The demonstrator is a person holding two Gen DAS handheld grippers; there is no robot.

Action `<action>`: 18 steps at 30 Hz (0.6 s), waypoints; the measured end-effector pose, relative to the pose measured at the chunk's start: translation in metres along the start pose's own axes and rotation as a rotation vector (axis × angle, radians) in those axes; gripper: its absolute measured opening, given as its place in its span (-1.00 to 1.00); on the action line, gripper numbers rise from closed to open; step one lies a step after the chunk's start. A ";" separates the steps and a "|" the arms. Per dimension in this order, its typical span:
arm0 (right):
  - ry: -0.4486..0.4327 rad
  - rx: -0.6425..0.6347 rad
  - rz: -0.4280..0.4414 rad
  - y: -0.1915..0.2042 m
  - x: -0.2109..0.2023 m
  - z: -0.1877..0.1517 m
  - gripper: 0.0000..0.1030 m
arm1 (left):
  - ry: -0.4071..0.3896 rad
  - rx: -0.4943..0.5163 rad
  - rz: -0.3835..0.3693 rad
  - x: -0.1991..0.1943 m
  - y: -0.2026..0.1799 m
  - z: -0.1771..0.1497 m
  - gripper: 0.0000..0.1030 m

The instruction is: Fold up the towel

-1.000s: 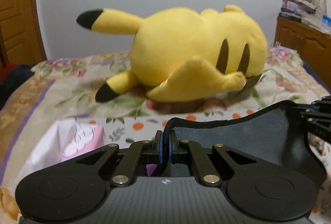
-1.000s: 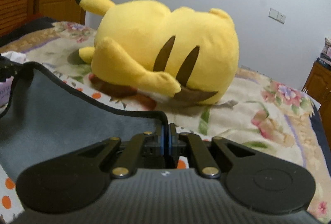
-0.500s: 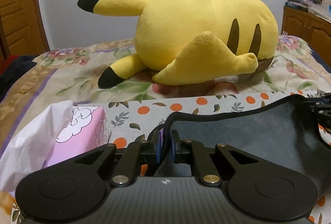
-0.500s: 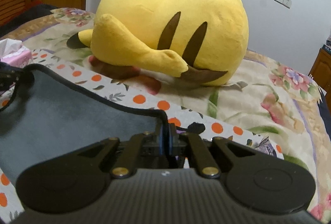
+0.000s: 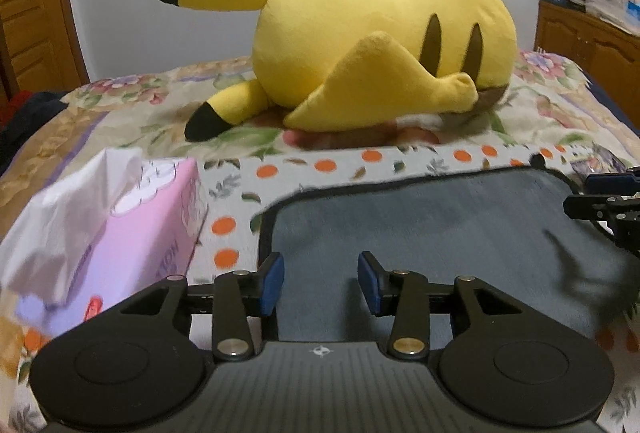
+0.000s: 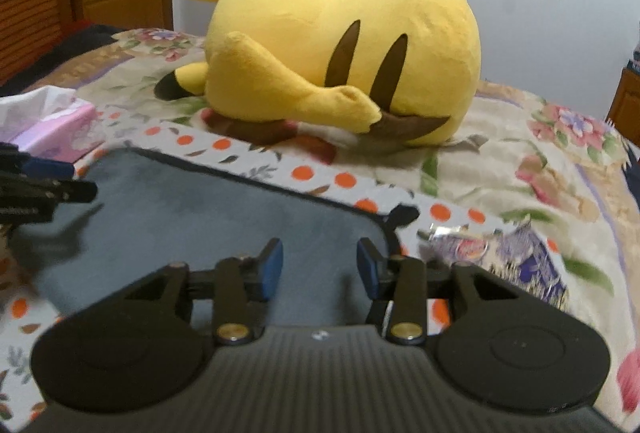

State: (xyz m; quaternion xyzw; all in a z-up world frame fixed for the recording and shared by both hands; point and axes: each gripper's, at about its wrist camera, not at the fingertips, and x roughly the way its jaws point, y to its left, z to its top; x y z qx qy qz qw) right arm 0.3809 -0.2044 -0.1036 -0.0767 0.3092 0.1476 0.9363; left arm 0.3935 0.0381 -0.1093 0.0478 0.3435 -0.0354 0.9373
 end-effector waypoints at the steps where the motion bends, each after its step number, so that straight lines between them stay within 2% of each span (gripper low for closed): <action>1: 0.001 0.008 0.004 0.001 -0.003 -0.003 -0.18 | 0.003 0.000 -0.001 -0.003 -0.001 -0.003 -0.16; 7: 0.020 0.023 0.008 0.007 -0.019 -0.021 -0.19 | 0.025 0.018 -0.014 -0.020 -0.007 -0.020 -0.08; 18: 0.033 0.082 -0.015 0.003 -0.053 -0.040 -0.17 | 0.036 0.021 -0.029 -0.060 -0.015 -0.035 0.27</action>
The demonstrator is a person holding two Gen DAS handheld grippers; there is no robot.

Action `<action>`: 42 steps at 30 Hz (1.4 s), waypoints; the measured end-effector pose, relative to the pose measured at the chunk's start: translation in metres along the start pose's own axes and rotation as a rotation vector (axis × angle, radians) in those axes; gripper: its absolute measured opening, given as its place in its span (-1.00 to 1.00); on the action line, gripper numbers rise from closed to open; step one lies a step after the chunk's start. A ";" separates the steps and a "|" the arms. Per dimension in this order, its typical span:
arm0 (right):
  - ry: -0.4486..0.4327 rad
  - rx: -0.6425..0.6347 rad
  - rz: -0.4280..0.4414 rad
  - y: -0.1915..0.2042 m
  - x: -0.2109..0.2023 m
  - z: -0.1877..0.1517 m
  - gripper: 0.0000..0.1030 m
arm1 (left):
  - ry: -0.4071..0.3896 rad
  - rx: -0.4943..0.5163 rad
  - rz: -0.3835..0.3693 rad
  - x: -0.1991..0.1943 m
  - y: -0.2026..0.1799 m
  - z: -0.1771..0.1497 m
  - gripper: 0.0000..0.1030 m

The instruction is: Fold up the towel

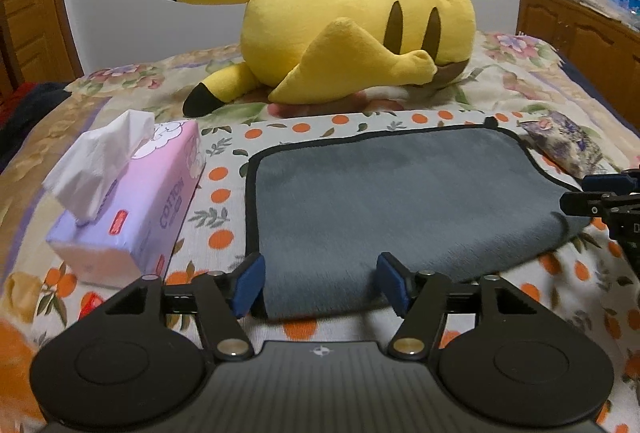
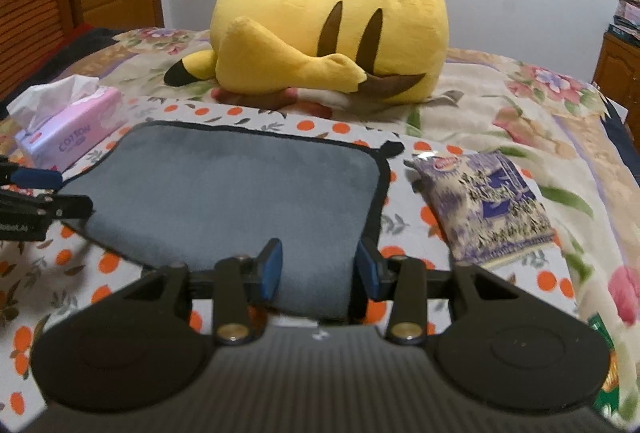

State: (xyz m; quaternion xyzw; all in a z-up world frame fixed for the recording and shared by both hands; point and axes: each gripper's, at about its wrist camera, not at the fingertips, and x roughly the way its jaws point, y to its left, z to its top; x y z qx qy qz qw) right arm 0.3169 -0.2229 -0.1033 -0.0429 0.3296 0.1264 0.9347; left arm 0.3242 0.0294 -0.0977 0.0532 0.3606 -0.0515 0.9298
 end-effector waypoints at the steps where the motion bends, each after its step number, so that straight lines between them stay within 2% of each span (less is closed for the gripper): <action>1: 0.001 0.005 -0.001 0.000 -0.003 -0.001 -0.17 | -0.001 -0.004 -0.001 -0.005 -0.001 -0.002 0.31; 10: -0.024 0.031 -0.004 0.004 -0.051 -0.008 0.00 | -0.012 0.007 0.006 -0.052 -0.013 -0.012 0.66; 17: -0.052 0.055 0.010 0.010 -0.090 -0.011 0.12 | -0.039 -0.002 0.009 -0.094 -0.019 -0.016 0.81; 23: -0.079 0.054 0.004 0.019 -0.119 -0.013 0.27 | -0.057 0.010 0.006 -0.132 -0.023 -0.025 0.85; 27: -0.106 0.059 -0.008 0.023 -0.140 -0.015 0.46 | -0.066 0.003 -0.003 -0.156 -0.024 -0.030 0.89; 29: -0.117 0.061 -0.008 0.025 -0.150 -0.017 0.59 | -0.072 0.010 0.003 -0.168 -0.025 -0.033 0.99; 32: -0.135 0.066 -0.009 0.026 -0.165 -0.019 0.65 | -0.091 0.024 0.013 -0.186 -0.028 -0.036 1.00; 34: -0.146 0.072 -0.006 0.027 -0.174 -0.020 0.79 | -0.101 0.031 0.015 -0.197 -0.030 -0.039 1.00; 39: -0.166 0.076 -0.007 0.028 -0.188 -0.023 0.99 | -0.116 0.029 0.010 -0.218 -0.033 -0.040 1.00; 42: -0.169 0.079 -0.012 0.028 -0.194 -0.027 1.00 | -0.119 0.034 0.010 -0.227 -0.037 -0.041 1.00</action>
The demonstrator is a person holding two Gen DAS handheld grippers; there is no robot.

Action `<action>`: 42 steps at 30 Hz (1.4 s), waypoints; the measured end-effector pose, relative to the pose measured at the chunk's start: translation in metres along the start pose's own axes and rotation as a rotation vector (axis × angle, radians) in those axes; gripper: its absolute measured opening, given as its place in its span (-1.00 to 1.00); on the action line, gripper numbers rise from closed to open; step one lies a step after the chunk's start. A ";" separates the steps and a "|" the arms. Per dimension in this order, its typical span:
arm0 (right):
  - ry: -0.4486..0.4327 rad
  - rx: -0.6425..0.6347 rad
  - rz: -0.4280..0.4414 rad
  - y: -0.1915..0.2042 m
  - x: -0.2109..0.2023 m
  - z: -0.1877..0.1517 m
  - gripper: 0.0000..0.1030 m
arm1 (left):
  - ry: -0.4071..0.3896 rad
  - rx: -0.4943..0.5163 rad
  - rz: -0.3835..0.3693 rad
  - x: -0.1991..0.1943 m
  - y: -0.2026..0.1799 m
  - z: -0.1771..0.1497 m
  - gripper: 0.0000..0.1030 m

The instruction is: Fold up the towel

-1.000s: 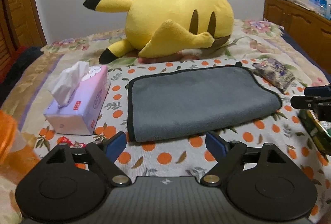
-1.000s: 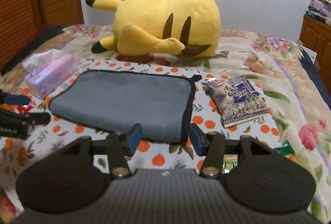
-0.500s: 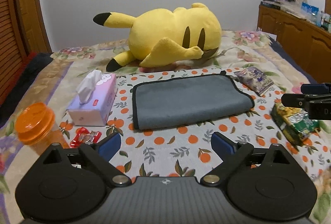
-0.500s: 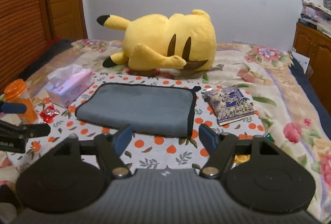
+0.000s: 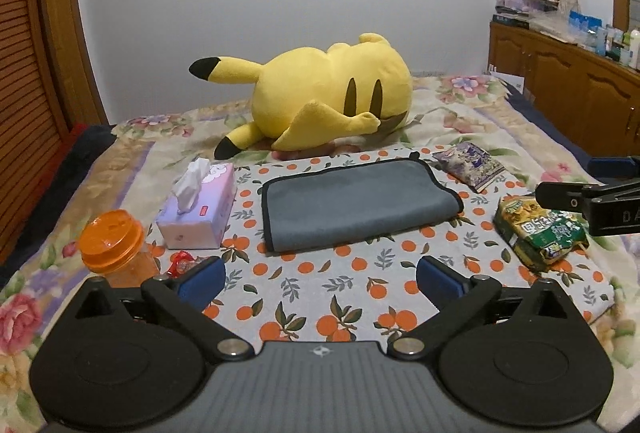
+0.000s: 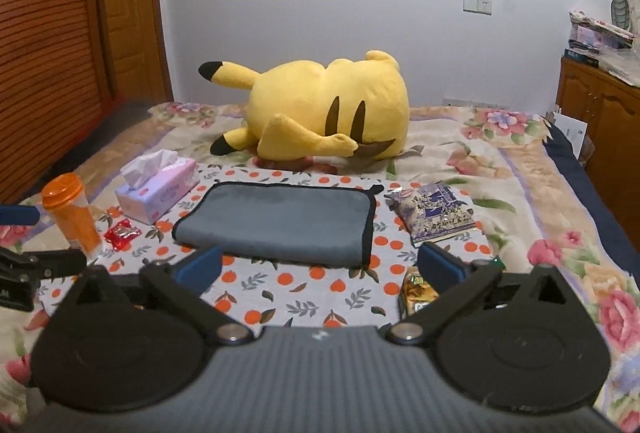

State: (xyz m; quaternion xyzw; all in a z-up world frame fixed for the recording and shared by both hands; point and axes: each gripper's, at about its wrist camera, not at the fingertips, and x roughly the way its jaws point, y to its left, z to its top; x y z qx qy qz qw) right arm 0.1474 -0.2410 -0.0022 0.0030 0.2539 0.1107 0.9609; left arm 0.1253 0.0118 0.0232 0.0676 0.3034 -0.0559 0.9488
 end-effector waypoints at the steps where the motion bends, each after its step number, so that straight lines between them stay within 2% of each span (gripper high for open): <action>1: 0.001 0.002 -0.002 0.000 -0.002 -0.001 1.00 | -0.003 0.000 0.001 -0.003 -0.001 0.000 1.00; 10: 0.006 0.019 -0.005 -0.004 -0.023 -0.016 1.00 | -0.005 -0.002 0.015 -0.017 -0.010 -0.012 1.00; 27: -0.004 0.030 0.000 -0.001 -0.057 -0.037 1.00 | 0.024 -0.032 -0.020 -0.034 -0.023 -0.043 1.00; 42: 0.023 0.020 -0.017 0.006 -0.057 -0.070 1.00 | 0.071 -0.056 -0.019 -0.034 -0.022 -0.087 1.00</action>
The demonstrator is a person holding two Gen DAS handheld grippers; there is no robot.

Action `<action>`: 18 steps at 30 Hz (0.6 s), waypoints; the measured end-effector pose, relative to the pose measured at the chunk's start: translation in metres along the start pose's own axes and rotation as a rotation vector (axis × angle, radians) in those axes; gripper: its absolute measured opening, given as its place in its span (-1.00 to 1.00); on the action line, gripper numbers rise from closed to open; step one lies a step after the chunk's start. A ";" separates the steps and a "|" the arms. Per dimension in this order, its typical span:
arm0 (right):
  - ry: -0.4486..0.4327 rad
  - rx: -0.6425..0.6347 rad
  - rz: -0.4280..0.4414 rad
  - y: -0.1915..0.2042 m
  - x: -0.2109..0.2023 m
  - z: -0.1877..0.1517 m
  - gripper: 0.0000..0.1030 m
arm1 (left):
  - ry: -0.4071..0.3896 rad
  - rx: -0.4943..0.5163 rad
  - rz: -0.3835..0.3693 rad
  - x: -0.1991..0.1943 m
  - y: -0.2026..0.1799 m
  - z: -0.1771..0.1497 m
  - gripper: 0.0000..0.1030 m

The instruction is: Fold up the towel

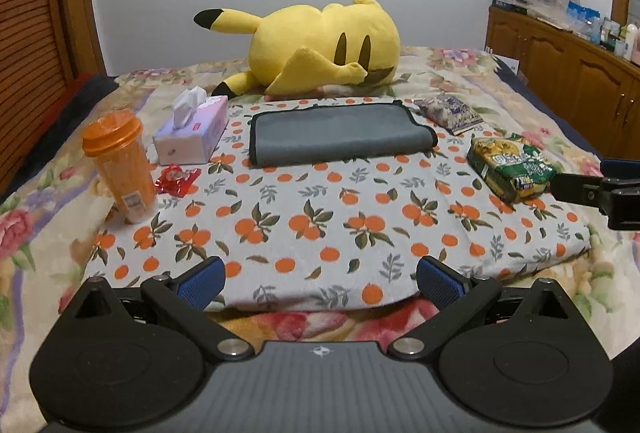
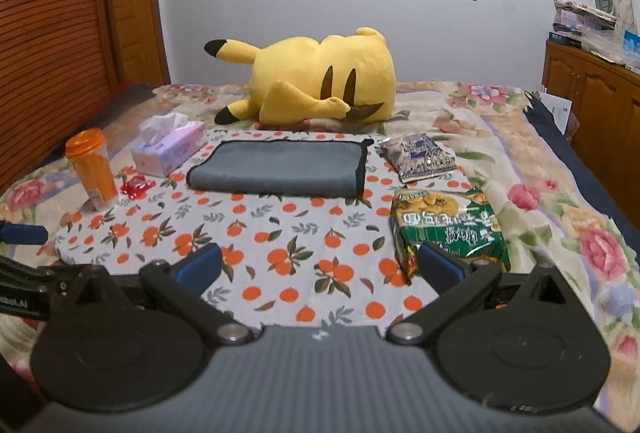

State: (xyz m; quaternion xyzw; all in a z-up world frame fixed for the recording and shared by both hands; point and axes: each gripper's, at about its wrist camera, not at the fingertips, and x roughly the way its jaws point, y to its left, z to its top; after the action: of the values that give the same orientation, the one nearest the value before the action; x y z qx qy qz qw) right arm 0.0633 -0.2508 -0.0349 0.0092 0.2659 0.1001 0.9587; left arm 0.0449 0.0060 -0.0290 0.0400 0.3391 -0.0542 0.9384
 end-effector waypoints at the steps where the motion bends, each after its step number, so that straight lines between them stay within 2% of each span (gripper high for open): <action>1: 0.001 0.003 0.001 0.000 -0.001 -0.001 1.00 | 0.001 0.001 -0.001 0.000 -0.001 -0.002 1.00; 6: -0.001 -0.006 0.000 0.005 -0.004 -0.006 1.00 | 0.014 -0.017 -0.021 0.002 0.001 -0.009 1.00; 18: 0.011 0.004 -0.017 0.004 0.000 -0.014 1.00 | 0.004 -0.020 -0.004 0.004 0.001 -0.018 1.00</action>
State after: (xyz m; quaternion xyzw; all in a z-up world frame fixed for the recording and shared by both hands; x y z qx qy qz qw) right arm 0.0552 -0.2476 -0.0463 0.0085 0.2713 0.0916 0.9581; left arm 0.0371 0.0090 -0.0452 0.0301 0.3416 -0.0527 0.9379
